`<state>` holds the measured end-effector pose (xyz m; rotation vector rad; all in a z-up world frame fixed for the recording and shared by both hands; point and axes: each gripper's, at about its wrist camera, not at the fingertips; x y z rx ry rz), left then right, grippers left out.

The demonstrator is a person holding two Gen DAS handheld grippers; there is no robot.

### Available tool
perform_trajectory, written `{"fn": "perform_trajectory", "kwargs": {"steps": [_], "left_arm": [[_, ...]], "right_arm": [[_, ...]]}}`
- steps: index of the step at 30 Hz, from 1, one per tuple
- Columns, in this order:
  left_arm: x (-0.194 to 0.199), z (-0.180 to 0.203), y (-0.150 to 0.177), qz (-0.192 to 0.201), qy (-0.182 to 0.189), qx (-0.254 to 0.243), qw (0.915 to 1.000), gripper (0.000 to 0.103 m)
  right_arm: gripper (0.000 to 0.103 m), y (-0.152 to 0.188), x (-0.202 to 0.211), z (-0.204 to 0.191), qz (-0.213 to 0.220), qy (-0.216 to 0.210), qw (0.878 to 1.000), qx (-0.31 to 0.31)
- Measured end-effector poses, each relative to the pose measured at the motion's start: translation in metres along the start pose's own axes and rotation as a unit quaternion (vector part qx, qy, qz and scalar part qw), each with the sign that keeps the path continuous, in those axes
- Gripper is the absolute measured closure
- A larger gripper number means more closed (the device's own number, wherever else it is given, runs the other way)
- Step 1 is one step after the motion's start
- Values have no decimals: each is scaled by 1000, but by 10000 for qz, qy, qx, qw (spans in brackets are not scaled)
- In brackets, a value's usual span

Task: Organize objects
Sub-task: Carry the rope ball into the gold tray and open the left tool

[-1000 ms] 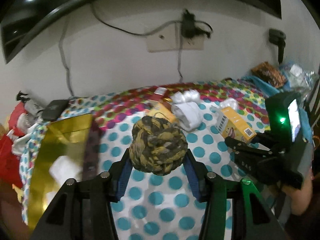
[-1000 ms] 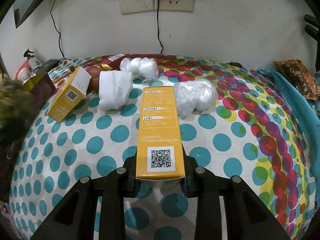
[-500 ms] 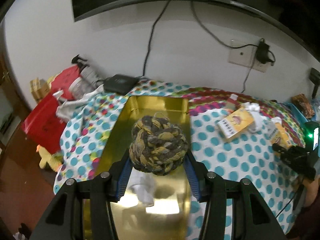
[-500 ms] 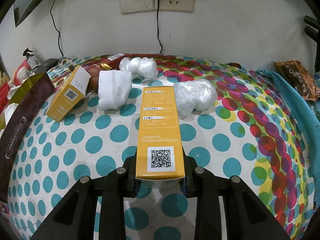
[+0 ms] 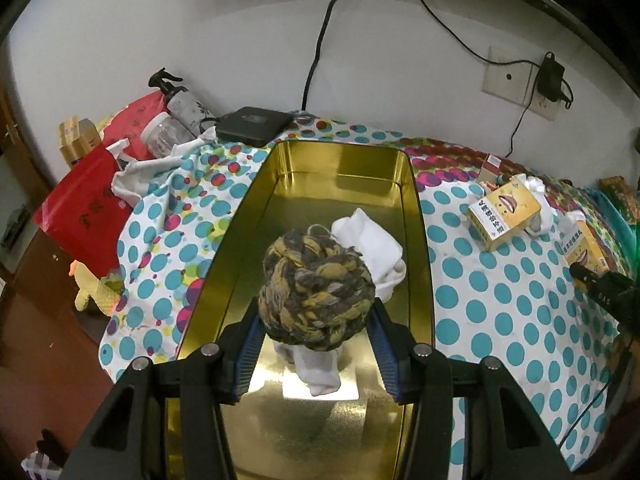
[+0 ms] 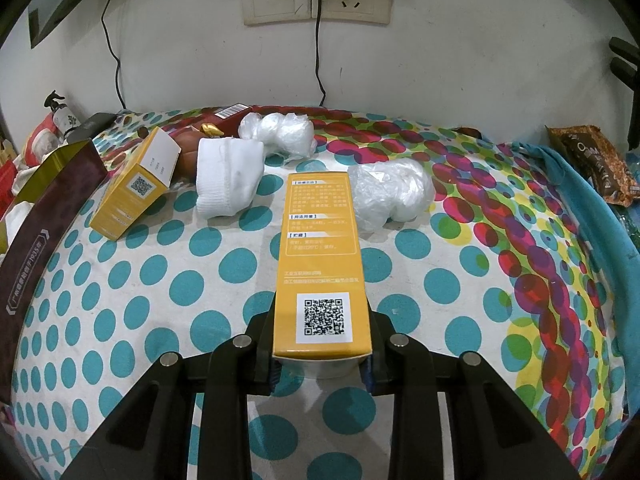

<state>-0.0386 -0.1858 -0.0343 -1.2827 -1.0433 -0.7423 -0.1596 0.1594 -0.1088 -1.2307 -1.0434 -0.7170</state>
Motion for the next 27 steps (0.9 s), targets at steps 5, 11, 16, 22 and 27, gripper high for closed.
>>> {"fn": "perform_trajectory", "kwargs": {"steps": [5, 11, 16, 22, 27], "left_arm": [[-5, 6, -4, -17, -19, -93, 10000, 52], [-10, 6, -8, -16, 7, -1, 10000, 51], [-4, 8, -7, 143, -240, 4, 9996, 43], [4, 0, 4, 90, -17, 205, 9997, 42], [19, -4, 26, 232, -9, 313, 9992, 42]], "right_arm": [[75, 0, 0, 0, 0, 2, 10000, 2], [75, 0, 0, 0, -1, 5, 10000, 5], [75, 0, 0, 0, -1, 2, 10000, 4], [75, -1, 0, 1, -4, 25, 10000, 15], [75, -1, 0, 1, -3, 31, 10000, 19]]}}
Point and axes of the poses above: each gripper's, at about its wrist camera, not at the fingertips, and x roughly against the way its jaws point, z to its right, y to its underside, and after that the axes turned 15 degrees about -z, right-handed
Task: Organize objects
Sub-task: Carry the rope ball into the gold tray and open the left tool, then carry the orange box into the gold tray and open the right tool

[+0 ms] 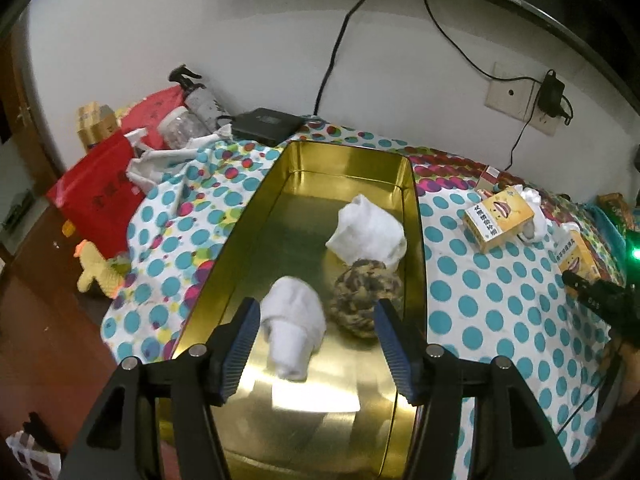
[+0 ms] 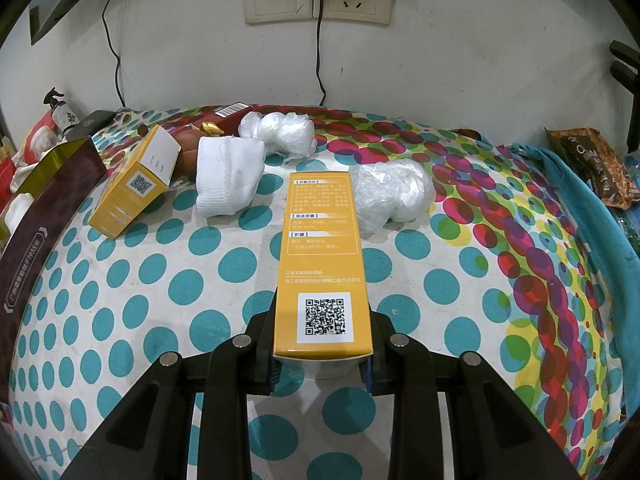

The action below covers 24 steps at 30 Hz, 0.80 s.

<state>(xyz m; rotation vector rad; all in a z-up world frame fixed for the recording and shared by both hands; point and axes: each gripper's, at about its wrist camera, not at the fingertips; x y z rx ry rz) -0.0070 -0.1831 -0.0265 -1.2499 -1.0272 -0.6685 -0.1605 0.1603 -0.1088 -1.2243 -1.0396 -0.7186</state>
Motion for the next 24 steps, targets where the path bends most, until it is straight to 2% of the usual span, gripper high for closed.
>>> {"fn": "perform_trajectory", "kwargs": {"steps": [4, 11, 17, 20, 24], "left_arm": [[15, 1, 19, 197, -248, -20, 9995, 42], [25, -2, 37, 349, -317, -140, 9988, 42], [31, -15, 43, 396, -112, -8, 9992, 42], [33, -24, 47, 428, -125, 62, 9990, 42], [36, -38, 51, 492, -162, 130, 9986, 42]], "right_arm": [[75, 0, 0, 0, 8, 4, 10000, -4], [75, 2, 7, 3, 158, 40, 9998, -109], [75, 2, 8, 8, 195, -37, 9996, -217], [75, 4, 14, 3, 325, 87, 9994, -113], [75, 4, 29, -6, 401, -94, 9991, -141]]}}
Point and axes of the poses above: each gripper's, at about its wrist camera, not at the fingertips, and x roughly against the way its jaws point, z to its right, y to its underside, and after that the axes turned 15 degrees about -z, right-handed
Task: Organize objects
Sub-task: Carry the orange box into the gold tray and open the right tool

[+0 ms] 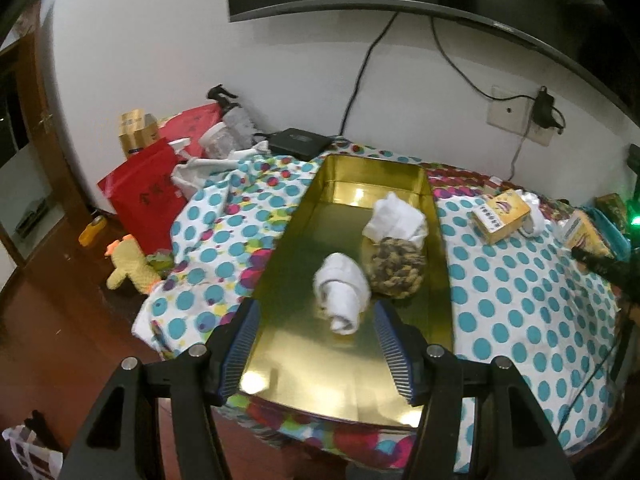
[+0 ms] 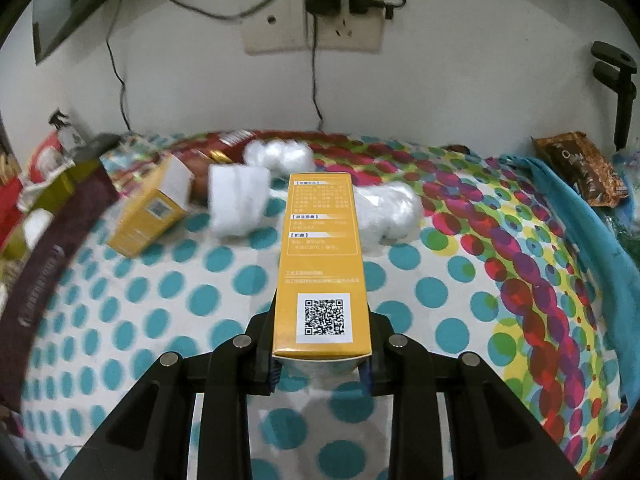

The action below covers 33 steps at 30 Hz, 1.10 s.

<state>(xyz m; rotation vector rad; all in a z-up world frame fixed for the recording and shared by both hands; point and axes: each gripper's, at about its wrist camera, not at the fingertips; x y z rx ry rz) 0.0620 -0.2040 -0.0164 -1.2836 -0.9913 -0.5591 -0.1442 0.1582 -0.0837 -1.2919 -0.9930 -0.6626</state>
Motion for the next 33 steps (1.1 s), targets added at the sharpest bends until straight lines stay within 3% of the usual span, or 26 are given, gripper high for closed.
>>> {"fn": "perform_trajectory", "kwargs": {"steps": [8, 14, 24, 30, 33], "left_arm": [[0, -25, 7, -69, 129, 253, 9996, 42], [4, -39, 13, -56, 76, 356, 9993, 42], [10, -66, 17, -25, 80, 666, 9977, 42], [8, -83, 21, -71, 39, 880, 9961, 42], [5, -91, 23, -141, 78, 998, 9949, 42]], "right_arm": [[75, -10, 44, -73, 388, -440, 9958, 702], [75, -6, 68, -156, 480, -1087, 9821, 1459], [75, 23, 73, -277, 262, -1706, 9489, 2641], [75, 43, 67, -314, 53, -1800, 9340, 3085], [75, 47, 61, -323, -41, -1769, 9325, 3147]]}}
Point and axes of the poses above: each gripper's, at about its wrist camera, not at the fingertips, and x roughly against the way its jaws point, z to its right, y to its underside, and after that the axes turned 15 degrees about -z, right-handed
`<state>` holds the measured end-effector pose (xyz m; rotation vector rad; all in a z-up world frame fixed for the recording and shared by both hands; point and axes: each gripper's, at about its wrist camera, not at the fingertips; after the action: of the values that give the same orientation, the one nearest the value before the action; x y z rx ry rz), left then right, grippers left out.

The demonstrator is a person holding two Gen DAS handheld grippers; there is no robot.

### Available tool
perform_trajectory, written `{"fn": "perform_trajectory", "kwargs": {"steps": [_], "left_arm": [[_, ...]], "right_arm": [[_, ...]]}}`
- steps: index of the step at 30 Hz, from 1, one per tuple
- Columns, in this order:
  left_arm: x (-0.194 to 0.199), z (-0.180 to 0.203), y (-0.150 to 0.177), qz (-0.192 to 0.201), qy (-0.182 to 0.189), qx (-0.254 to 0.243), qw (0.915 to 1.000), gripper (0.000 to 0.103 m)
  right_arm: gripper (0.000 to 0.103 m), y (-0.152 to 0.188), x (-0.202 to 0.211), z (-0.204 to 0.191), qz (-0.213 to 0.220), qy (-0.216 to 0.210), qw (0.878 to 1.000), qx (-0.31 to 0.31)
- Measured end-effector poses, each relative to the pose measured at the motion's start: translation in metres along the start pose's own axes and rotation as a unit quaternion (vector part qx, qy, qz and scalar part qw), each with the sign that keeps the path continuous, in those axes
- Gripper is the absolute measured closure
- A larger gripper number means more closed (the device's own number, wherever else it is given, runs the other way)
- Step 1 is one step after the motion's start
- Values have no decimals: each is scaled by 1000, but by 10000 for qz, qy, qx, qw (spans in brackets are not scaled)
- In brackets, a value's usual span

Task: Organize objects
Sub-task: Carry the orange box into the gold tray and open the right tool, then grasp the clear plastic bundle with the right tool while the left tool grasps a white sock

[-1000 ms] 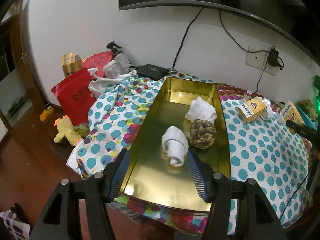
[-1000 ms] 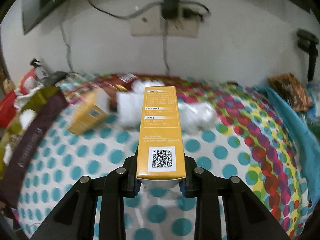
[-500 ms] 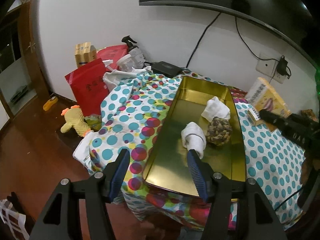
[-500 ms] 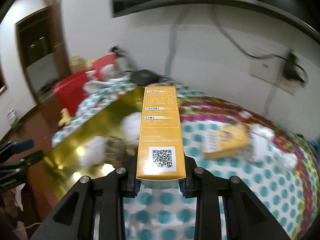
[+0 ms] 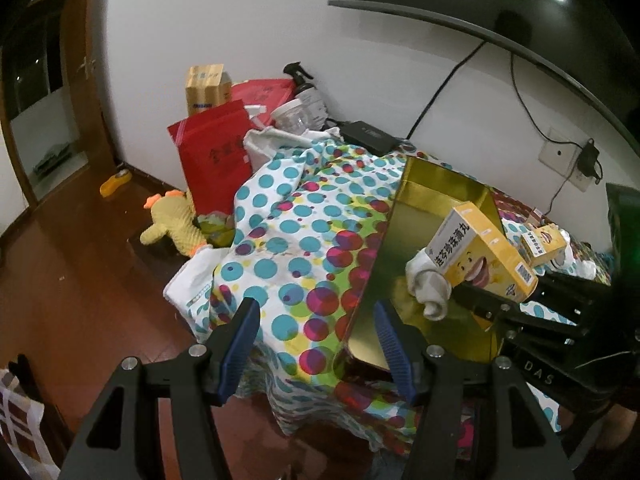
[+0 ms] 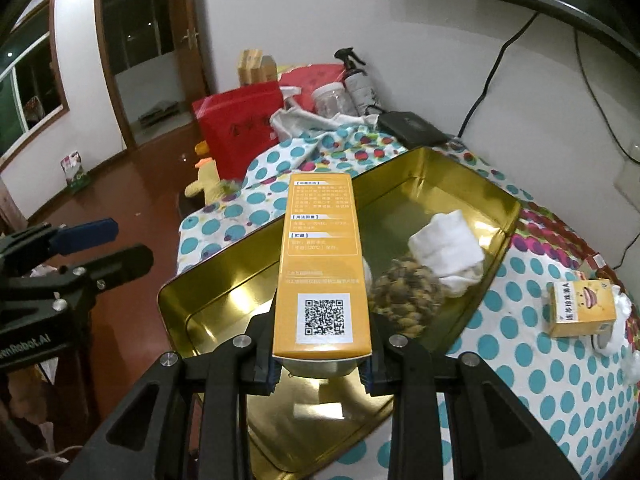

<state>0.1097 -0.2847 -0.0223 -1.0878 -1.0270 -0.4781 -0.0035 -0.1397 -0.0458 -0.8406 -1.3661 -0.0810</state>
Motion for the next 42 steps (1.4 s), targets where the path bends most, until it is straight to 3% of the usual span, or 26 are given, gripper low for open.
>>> {"fn": "perform_trajectory", "kwargs": {"steps": [13, 15, 19, 23, 26, 32, 36, 38, 42], "left_arm": [[-6, 5, 0, -103, -68, -52, 9999, 42], [-7, 7, -1, -118, -83, -72, 9999, 42], [-6, 14, -3, -123, -76, -114, 9998, 42], [-5, 28, -6, -119, -74, -252, 9996, 42], [-6, 44, -8, -136, -41, -393, 9991, 42], [-6, 83, -11, -108, 22, -841, 9964, 42], [-10, 108, -11, -168, 65, -1073, 9941, 42], [-12, 122, -10, -181, 86, -1224, 9923, 42], [-16, 145, -8, -256, 132, -1418, 9895, 42]], "right_arm": [[71, 7, -22, 0, -256, -65, 9995, 166], [61, 10, -16, 3, -117, -8, 9998, 183], [56, 15, 4, 17, 229, 31, 9997, 117], [42, 26, 32, 54, 682, 346, 9970, -134], [40, 38, 49, 97, 833, 651, 9927, -574], [31, 82, 72, 203, 936, 1277, 9692, -1888], [31, 120, 74, 276, 739, 1722, 9418, -2790], [31, 135, 71, 302, 638, 1850, 9306, -3094], [31, 153, 69, 334, 539, 1962, 9203, -3342]]}}
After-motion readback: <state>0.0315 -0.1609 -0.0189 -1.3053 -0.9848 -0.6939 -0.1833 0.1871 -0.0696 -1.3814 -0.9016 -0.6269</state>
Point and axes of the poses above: each gripper's, at about its wrist camera, not at the fingertips, and x roughly against the way its jaws point, z to its right, y to its underside, and after that the axes turned 15 degrees about -z, right-handed
